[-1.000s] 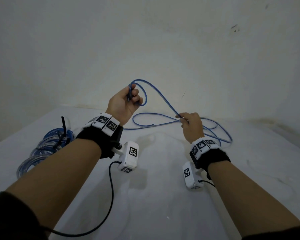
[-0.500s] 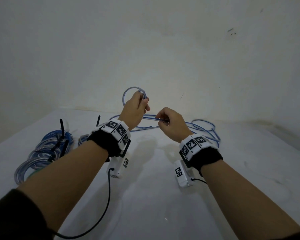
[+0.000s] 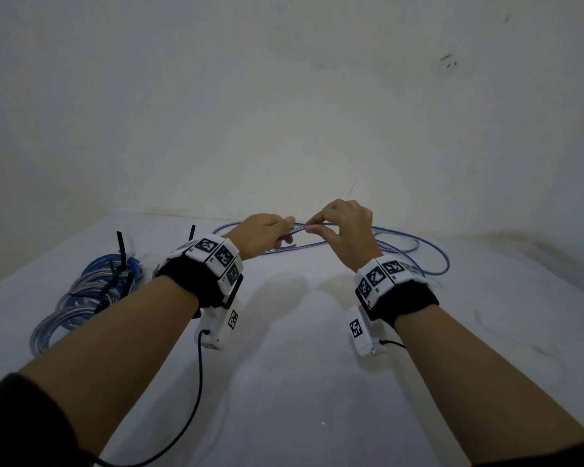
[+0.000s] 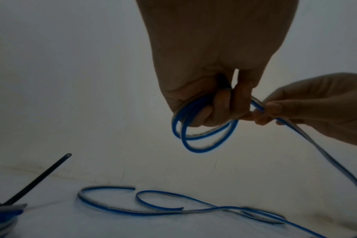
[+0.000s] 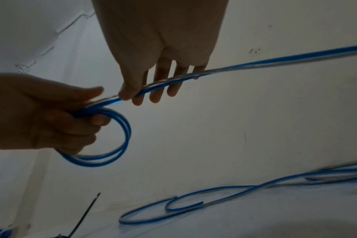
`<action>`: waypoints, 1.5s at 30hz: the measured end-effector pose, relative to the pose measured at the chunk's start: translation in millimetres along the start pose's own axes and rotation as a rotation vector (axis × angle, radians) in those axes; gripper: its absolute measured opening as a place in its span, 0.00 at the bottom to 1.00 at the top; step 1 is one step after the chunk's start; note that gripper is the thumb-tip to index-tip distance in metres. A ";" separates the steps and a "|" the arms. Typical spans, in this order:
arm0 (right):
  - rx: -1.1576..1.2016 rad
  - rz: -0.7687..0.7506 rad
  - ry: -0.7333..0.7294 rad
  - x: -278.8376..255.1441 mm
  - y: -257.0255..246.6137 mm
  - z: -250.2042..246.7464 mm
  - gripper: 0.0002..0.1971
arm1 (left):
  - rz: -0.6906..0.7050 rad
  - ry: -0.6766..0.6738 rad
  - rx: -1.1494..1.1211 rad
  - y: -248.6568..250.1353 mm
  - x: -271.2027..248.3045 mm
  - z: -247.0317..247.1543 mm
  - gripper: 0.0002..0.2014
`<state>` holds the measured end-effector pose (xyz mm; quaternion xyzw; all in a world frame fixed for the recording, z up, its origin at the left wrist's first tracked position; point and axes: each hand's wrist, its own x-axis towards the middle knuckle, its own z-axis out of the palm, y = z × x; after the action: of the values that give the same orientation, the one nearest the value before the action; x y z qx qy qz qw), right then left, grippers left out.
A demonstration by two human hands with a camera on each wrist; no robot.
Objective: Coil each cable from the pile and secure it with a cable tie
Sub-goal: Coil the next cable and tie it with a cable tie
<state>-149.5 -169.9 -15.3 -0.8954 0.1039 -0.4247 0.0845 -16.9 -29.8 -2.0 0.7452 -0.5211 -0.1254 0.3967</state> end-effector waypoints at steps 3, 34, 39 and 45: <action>-0.010 0.081 0.016 -4.3 13.7 -4.1 0.13 | -0.011 0.013 -0.089 0.3 0.5 -5.4 0.20; 0.206 0.587 0.102 -39.8 62.9 -14.4 0.08 | -0.052 0.345 -1.355 -7.2 7.4 -36.1 0.18; 0.377 0.663 0.156 -31.0 58.7 -11.7 0.11 | -0.073 0.262 -1.309 -4.0 9.3 -25.3 0.20; 0.396 0.749 -0.027 -36.3 56.6 -9.6 0.14 | -0.043 0.386 -1.447 -3.0 9.4 -33.9 0.20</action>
<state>-185.9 -215.8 -49.8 -0.7678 0.3375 -0.3645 0.4046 9.4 -22.0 20.1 0.3168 -0.2149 -0.3114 0.8698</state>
